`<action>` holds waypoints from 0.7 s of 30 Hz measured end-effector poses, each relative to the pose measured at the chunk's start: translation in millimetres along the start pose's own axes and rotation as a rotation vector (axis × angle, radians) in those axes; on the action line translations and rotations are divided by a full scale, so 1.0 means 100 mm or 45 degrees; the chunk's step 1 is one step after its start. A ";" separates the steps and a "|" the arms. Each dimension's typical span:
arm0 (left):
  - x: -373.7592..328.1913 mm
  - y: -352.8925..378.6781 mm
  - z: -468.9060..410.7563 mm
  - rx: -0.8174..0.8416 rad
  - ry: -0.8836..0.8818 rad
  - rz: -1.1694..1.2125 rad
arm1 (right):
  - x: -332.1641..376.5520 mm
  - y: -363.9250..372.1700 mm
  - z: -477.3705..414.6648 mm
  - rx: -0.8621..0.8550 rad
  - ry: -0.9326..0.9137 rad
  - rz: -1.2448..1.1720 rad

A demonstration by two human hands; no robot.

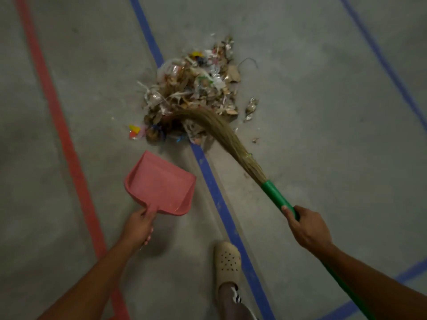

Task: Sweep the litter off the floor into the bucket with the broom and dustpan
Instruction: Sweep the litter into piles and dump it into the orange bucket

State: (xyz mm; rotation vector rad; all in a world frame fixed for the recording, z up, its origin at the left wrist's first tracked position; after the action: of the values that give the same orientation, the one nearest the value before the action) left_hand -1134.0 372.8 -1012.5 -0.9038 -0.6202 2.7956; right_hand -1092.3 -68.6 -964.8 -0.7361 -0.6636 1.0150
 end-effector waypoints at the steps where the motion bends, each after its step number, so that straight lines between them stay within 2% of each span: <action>1: -0.13 0.05 -0.04 0.002 0.015 -0.001 | -0.06 -0.05 0.04 -0.015 -0.003 -0.024; 7: -0.67 0.34 -0.24 0.061 0.085 -0.013 | -0.49 -0.20 0.28 -0.117 0.208 -0.242; 11: -0.76 0.47 -0.38 0.136 0.088 -0.026 | -0.63 -0.06 0.35 -0.094 0.525 -0.389; 15: -0.71 0.48 -0.58 0.190 0.097 -0.096 | -0.40 0.24 0.24 0.192 0.886 -0.465; 17: -0.69 0.44 -0.71 0.226 0.118 -0.143 | -0.09 0.49 0.19 0.320 1.043 -0.654; 18: -0.68 0.41 -0.77 0.244 0.122 -0.146 | 0.08 0.64 0.16 0.331 1.053 -0.683; 21: -0.65 0.27 -0.94 0.261 0.112 -0.143 | 0.71 0.98 0.08 0.349 0.884 -0.642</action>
State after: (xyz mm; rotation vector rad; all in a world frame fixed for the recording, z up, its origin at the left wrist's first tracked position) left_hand -1026.1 363.7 -1058.6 -0.9139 -0.3517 2.6431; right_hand -1120.3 31.0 -1027.9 -0.5824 -0.0820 0.3293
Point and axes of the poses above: each hand's wrist, its own z-axis away from the middle knuckle, its own y-axis out of the palm, x = y × z, the point moved 2 cm from there along -z, towards the middle knuckle, and after that the axes turned 2 degrees about z, right-handed, at the moved point
